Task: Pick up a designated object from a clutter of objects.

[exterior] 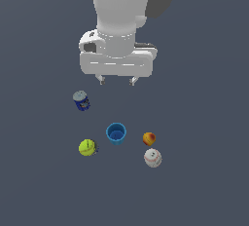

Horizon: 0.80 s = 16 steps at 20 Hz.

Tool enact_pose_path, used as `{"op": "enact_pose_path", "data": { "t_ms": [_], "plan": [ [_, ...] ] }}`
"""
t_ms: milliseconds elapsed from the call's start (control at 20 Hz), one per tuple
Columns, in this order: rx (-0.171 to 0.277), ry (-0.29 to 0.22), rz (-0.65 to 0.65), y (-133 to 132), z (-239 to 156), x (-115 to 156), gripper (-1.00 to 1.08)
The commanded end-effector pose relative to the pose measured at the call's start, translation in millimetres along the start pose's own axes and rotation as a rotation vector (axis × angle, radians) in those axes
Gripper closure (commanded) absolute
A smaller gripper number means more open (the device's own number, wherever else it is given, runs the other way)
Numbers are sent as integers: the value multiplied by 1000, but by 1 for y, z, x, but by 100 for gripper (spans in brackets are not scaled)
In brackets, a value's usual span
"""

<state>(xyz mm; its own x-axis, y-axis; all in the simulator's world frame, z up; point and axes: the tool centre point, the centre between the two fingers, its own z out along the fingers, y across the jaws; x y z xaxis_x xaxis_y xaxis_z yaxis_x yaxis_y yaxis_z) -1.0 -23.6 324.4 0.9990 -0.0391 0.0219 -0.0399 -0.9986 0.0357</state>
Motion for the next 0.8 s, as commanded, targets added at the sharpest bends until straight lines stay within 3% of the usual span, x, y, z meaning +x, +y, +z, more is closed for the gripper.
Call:
{"op": "enact_pose_path", "data": {
  "t_ms": [0,400,750],
  "plan": [
    [0,0,0,0,0,0,-92],
    [19,10,38,22,1,-1,-92],
    [20,10,35,26,4,-1,-92]
  ]
}}
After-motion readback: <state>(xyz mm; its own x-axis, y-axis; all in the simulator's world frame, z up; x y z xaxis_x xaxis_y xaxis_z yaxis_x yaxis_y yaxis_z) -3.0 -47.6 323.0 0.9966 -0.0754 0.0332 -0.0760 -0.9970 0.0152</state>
